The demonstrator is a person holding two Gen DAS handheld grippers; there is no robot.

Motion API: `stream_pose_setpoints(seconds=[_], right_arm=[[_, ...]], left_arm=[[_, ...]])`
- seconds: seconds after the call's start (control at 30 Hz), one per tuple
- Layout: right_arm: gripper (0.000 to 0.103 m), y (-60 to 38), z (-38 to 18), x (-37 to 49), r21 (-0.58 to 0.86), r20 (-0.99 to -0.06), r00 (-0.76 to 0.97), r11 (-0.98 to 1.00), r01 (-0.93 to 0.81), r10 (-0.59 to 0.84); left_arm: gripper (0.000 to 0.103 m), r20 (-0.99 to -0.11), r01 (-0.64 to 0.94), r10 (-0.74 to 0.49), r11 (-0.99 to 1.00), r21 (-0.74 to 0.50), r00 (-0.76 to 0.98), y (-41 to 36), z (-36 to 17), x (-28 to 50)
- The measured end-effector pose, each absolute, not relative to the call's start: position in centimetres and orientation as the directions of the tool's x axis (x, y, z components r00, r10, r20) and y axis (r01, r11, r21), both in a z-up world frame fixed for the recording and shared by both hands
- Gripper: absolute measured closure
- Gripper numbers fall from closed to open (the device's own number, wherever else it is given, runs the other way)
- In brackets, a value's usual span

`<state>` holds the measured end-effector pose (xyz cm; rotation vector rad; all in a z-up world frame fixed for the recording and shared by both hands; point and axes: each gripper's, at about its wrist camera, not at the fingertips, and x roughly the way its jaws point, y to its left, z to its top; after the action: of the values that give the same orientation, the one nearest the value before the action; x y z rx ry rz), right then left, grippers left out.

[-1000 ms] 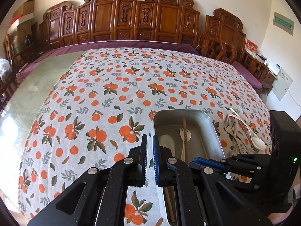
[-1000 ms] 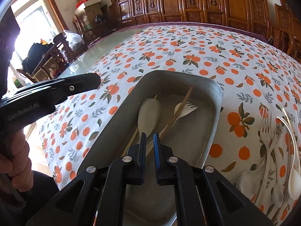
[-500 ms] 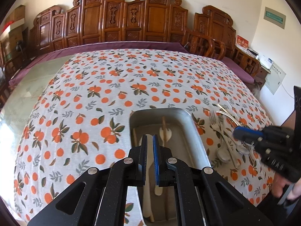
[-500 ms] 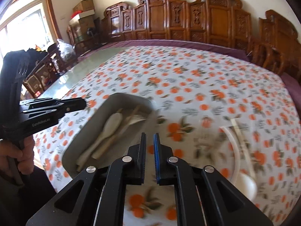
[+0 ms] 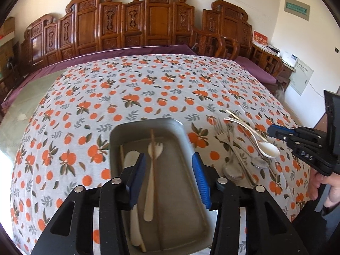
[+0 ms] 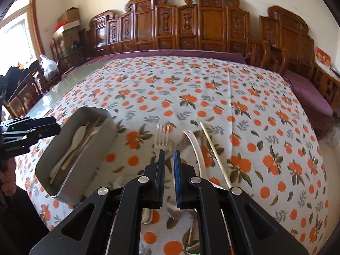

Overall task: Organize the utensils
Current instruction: 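Move the right tool to the metal spoon in the pile and grasp it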

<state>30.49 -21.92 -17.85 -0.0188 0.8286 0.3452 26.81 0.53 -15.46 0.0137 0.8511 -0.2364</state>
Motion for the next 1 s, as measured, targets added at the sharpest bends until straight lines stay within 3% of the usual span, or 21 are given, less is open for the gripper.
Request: stream_pose_setpoints(seconds=[0.1, 0.2, 0.93, 1.0], right_arm=[[0.094, -22.0, -19.0, 30.7, 0.114, -0.738, 0.608, 0.943, -0.314, 0.292], [0.094, -21.5, -20.1, 30.9, 0.108, -0.756, 0.587, 0.939, -0.327, 0.291], [0.093, -19.0, -24.4, 32.8, -0.004, -0.842, 0.502, 0.928, -0.374, 0.199], [0.097, -19.0, -24.4, 32.8, 0.000, -0.848, 0.491, 0.928, -0.373, 0.197]], left_arm=[[0.058, -0.750, 0.226, -0.209, 0.971, -0.081, 0.628, -0.2, -15.6, 26.8], [0.045, -0.748, 0.232, -0.213, 0.969, -0.082, 0.628, -0.7, -15.7, 26.6], [0.045, -0.760, 0.270, -0.231, 0.960, -0.076, 0.607, -2.9, -16.4, 26.1], [0.045, -0.761, 0.272, -0.231, 0.959, -0.075, 0.607, -3.0, -16.4, 26.0]])
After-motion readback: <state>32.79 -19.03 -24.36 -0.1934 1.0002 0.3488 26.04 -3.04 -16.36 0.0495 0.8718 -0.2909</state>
